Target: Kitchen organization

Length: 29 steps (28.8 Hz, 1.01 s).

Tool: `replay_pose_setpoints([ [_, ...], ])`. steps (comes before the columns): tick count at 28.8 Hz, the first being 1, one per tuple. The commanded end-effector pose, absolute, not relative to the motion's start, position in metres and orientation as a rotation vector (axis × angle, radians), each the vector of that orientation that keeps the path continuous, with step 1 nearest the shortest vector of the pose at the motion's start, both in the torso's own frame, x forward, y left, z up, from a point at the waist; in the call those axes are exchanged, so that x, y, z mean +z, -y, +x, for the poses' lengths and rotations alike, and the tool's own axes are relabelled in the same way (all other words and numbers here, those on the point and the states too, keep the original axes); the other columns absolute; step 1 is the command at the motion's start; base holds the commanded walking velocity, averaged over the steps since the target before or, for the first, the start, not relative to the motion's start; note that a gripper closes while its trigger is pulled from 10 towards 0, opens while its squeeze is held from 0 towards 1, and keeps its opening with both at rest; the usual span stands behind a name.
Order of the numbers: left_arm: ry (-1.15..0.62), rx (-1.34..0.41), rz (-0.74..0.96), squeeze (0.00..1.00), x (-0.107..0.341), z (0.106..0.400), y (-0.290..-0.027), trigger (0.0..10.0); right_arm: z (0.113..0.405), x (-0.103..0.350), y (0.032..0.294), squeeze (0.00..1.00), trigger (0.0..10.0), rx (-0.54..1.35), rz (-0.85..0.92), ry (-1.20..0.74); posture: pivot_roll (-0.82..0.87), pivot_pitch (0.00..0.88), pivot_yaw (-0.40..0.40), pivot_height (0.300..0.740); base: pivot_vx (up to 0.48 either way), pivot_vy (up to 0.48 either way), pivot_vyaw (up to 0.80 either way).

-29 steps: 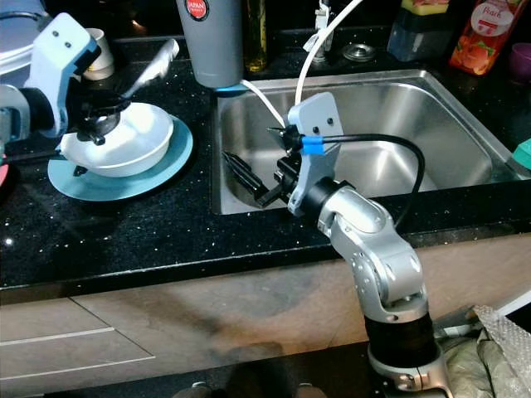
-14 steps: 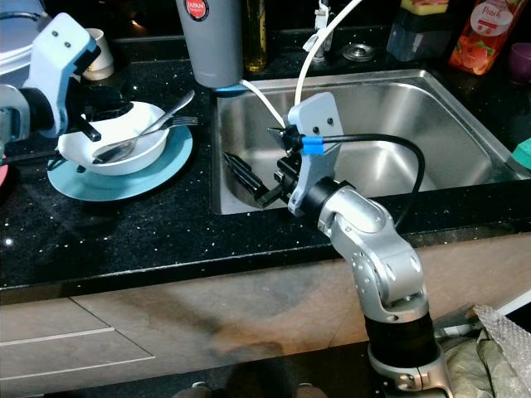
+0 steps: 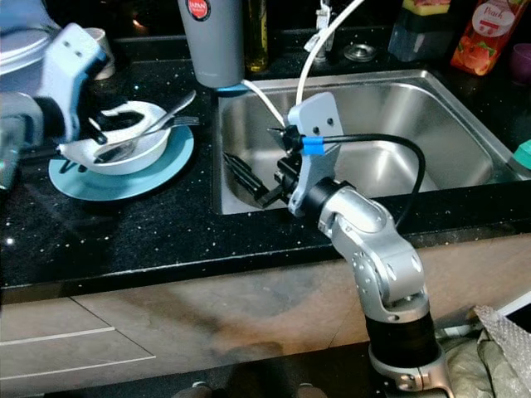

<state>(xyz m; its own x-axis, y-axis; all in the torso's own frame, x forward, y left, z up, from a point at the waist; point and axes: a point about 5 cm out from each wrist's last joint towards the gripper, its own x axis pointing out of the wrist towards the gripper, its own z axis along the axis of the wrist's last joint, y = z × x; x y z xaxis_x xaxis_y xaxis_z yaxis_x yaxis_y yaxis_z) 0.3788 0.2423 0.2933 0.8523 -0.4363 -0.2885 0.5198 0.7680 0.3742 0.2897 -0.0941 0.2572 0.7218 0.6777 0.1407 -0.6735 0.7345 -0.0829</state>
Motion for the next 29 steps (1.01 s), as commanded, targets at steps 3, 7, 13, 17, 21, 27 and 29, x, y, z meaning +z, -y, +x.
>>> replay_pose_setpoints([
  [3,-0.27,-0.525,0.473,0.0,0.28,0.382,-0.242,10.0,0.284,0.259,0.093,0.0,10.0,0.764,-0.022,0.169,-0.02,0.118,0.01,0.74,0.0,0.0,0.0],
  [7,-0.268,-0.502,0.483,0.0,0.28,0.384,-0.244,10.0,0.283,0.259,0.093,0.0,10.0,0.764,-0.022,0.168,-0.02,0.12,0.01,0.74,0.0,0.0,0.0],
  [13,-0.275,-0.484,0.49,0.0,0.278,0.386,-0.245,10.0,0.282,0.259,0.094,0.0,10.0,0.765,-0.022,0.165,-0.02,0.122,0.009,0.74,0.0,0.0,0.0],
  [17,-0.284,-0.481,0.492,0.0,0.277,0.387,-0.246,7.0,0.282,0.26,0.093,0.0,10.0,0.768,-0.023,0.163,-0.02,0.124,0.007,0.74,0.0,0.0,0.0],
  [21,-0.283,-0.481,0.486,0.0,0.278,0.387,-0.247,0.0,0.283,0.26,0.093,0.0,10.0,0.769,-0.024,0.164,-0.02,0.12,0.007,0.74,0.0,0.0,0.0],
  [27,-0.284,-0.478,0.483,0.0,0.281,0.385,-0.252,0.0,0.284,0.261,0.092,0.0,10.0,0.771,-0.023,0.166,-0.02,0.116,0.002,0.74,0.0,0.0,0.0],
  [29,-0.282,-0.475,0.485,0.0,0.282,0.385,-0.254,0.0,0.285,0.261,0.092,0.0,10.0,0.772,-0.023,0.167,-0.02,0.116,0.0,0.74,0.0,0.0,0.0],
])
